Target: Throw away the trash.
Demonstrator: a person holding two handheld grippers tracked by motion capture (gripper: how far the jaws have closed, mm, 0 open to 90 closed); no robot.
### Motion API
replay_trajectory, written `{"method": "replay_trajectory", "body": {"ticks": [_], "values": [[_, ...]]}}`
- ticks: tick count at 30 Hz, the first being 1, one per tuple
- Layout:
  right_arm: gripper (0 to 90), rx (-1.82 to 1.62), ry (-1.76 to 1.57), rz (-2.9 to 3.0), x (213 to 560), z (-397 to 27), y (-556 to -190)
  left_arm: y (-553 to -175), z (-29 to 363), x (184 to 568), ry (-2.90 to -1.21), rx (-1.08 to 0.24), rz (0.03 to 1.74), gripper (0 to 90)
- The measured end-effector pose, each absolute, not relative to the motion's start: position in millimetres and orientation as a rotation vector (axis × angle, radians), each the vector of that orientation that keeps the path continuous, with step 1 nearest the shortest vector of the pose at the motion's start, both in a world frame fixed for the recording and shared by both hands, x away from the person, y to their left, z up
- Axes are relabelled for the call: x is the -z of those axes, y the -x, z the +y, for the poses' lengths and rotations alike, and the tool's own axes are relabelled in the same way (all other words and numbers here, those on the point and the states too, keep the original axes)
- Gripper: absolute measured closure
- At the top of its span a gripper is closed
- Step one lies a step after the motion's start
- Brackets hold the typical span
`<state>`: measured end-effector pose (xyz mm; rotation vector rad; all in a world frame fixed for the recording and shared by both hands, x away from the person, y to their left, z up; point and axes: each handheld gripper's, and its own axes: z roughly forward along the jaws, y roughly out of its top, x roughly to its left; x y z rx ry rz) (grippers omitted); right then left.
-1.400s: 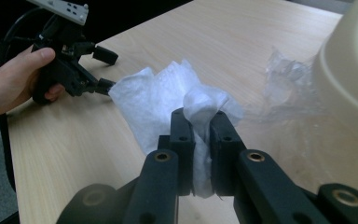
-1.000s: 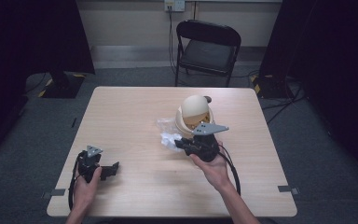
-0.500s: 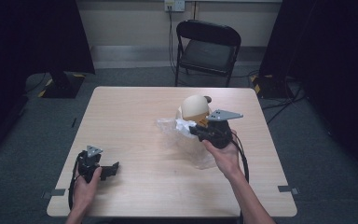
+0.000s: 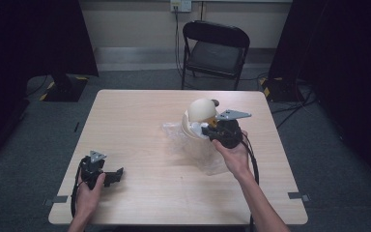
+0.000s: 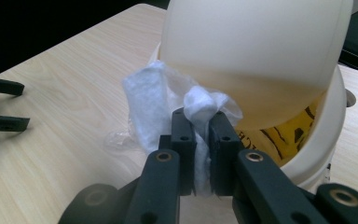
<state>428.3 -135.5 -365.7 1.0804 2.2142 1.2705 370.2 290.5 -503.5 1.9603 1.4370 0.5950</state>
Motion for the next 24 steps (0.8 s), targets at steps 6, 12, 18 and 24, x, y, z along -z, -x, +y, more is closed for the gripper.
{"method": "replay_trajectory", "body": {"ticks": [6, 12, 18, 24], "values": [[83.4, -1.229, -1.095, 2.219, 366, -135, -434, -370, 290, 503, -1.959, -0.598, 1.44, 0.2], [83.4, -1.191, -1.121, 2.227, 370, -134, -441, -370, 290, 503, -1.96, -0.598, 1.44, 0.2], [83.2, -1.167, -1.111, 2.252, 374, -130, -446, -370, 290, 503, -1.958, -0.6, 1.441, 0.2], [82.3, -1.129, -1.127, 2.288, 378, -127, -451, -370, 290, 503, -1.957, -0.6, 1.444, 0.3]]}}
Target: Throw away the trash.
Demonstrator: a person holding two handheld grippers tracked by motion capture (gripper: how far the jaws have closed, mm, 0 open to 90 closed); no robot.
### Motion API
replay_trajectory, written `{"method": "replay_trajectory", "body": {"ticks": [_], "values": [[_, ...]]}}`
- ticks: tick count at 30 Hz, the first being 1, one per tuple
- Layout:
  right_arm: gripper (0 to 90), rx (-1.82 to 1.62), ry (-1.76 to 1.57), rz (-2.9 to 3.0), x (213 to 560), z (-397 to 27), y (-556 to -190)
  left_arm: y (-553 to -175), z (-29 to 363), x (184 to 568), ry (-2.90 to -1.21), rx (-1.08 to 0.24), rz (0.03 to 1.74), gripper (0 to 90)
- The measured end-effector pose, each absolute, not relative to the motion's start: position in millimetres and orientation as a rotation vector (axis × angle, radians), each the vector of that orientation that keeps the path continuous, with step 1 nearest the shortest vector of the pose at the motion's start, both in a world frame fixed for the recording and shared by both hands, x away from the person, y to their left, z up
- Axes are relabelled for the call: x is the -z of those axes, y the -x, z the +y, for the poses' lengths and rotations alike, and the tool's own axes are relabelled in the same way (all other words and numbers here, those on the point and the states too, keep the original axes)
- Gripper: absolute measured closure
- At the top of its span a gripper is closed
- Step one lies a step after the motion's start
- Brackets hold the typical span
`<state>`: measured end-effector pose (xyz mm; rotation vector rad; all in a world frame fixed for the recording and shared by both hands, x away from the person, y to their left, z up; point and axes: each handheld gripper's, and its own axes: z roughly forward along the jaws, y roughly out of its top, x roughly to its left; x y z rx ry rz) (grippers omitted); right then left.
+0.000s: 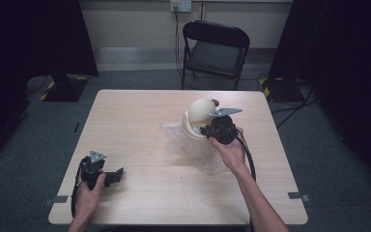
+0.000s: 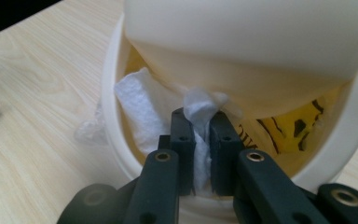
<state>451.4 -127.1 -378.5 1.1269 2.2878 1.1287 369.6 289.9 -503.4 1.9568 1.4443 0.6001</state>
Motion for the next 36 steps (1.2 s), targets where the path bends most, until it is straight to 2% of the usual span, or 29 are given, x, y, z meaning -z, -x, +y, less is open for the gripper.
{"method": "replay_trajectory", "body": {"ticks": [13, 24, 31, 36], "values": [[77.8, -1.013, -1.168, 2.348, 379, -118, -463, -369, 290, 503, -1.956, -0.602, 1.446, 0.3], [52.1, -1.033, -1.18, 2.341, 370, -119, -464, -369, 289, 503, -1.953, -0.602, 1.45, 0.4], [41.9, -1.095, -1.207, 2.326, 368, -122, -463, -369, 289, 503, -1.953, -0.602, 1.449, 0.4], [39.8, -1.123, -1.209, 2.305, 366, -125, -459, -369, 289, 503, -1.953, -0.603, 1.449, 0.4]]}}
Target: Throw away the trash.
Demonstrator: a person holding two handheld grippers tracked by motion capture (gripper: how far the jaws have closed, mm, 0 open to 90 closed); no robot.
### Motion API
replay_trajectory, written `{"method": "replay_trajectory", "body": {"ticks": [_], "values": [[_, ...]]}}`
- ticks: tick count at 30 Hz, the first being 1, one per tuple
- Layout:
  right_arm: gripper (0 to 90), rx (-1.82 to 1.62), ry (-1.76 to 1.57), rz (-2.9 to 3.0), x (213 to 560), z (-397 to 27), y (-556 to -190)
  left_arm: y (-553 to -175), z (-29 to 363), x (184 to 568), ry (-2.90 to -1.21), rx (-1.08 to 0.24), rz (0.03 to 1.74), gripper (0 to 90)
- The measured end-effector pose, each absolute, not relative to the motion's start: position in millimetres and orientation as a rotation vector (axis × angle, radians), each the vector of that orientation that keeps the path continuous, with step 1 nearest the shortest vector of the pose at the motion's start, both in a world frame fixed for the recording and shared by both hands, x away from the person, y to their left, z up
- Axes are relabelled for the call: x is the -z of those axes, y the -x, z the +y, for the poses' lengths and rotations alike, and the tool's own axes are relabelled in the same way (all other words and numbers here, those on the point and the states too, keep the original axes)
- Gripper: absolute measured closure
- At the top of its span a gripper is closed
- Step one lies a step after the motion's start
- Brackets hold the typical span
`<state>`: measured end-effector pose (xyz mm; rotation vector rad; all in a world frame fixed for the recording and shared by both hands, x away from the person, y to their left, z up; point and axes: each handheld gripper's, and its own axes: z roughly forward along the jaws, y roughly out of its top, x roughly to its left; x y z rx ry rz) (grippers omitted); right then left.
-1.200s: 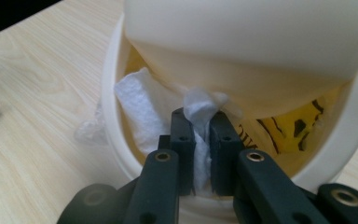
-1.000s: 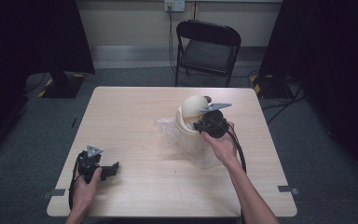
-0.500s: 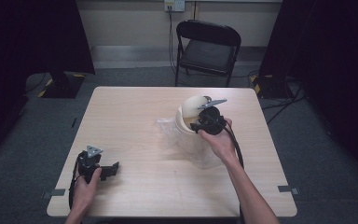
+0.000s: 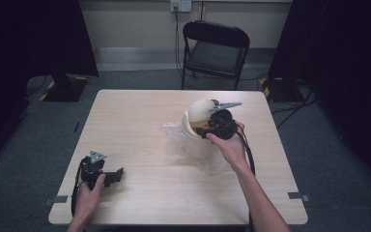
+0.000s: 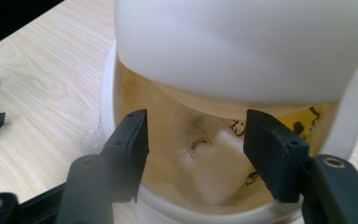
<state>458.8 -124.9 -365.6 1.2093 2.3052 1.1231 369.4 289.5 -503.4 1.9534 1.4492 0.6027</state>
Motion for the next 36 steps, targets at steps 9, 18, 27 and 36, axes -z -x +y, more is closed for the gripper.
{"method": "replay_trajectory", "body": {"ticks": [9, 18, 27, 36], "values": [[45.8, -1.201, -1.161, 2.273, 360, -131, -446, -369, 289, 503, -1.954, -0.604, 1.449, 0.4], [51.0, -1.232, -1.129, 2.248, 362, -139, -429, -369, 289, 503, -1.953, -0.603, 1.45, 0.4], [45.7, -1.269, -1.151, 2.215, 367, -150, -412, -369, 289, 503, -1.952, -0.603, 1.451, 0.4], [38.7, -1.276, -1.203, 2.176, 379, -169, -393, -369, 289, 503, -1.952, -0.606, 1.451, 0.5]]}}
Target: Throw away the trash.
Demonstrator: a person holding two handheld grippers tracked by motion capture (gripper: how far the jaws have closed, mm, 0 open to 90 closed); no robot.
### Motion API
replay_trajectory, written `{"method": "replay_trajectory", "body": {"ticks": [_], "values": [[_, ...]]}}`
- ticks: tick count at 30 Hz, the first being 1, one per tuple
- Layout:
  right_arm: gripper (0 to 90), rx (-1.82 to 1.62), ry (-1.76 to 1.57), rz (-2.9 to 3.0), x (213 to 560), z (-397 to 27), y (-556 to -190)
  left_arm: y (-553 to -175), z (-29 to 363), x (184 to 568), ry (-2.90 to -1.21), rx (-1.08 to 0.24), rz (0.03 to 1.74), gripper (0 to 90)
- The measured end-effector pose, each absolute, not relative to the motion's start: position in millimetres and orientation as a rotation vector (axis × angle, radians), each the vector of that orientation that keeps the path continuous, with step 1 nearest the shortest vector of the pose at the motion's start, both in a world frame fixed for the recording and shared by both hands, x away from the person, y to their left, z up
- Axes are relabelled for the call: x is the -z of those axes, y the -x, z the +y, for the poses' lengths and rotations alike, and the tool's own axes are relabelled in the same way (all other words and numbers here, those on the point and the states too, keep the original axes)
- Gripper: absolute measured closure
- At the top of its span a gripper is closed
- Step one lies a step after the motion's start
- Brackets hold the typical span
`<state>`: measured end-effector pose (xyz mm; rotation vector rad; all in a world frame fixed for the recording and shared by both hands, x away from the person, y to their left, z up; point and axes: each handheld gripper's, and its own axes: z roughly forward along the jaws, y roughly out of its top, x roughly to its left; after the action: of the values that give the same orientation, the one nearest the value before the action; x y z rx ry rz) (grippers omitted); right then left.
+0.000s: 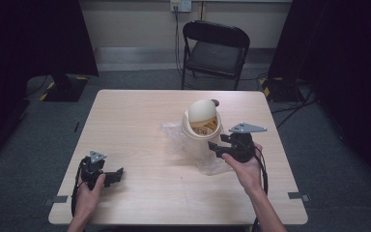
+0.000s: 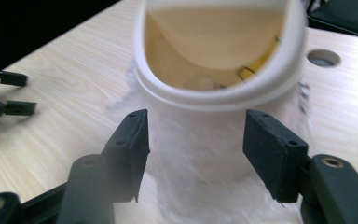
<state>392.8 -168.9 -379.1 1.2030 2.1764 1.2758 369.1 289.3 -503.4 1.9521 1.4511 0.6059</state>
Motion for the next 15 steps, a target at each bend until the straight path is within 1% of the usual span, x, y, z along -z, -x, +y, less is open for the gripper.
{"method": "replay_trajectory", "body": {"ticks": [15], "values": [[27.9, -1.137, -1.36, 2.121, 418, -217, -380, -369, 289, 503, -1.947, -0.608, 1.455, 0.6]]}}
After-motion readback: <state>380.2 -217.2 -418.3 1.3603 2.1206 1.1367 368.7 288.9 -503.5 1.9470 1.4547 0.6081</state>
